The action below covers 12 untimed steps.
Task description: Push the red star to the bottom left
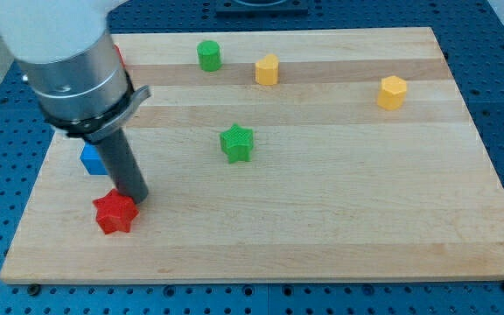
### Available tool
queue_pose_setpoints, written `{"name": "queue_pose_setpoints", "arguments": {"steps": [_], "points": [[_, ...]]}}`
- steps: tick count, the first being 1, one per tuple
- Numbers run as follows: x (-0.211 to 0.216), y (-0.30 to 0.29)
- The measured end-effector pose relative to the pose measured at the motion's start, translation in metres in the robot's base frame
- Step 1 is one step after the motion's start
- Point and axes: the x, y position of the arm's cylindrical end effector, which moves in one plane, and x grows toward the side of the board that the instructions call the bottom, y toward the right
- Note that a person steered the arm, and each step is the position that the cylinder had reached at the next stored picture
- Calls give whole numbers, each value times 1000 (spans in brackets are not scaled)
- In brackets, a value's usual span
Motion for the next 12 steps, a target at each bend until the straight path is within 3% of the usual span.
{"name": "queue_pose_setpoints", "arguments": {"steps": [2, 3, 4, 6, 12], "points": [[16, -15], [0, 12], [14, 44], [47, 43], [47, -27]]}}
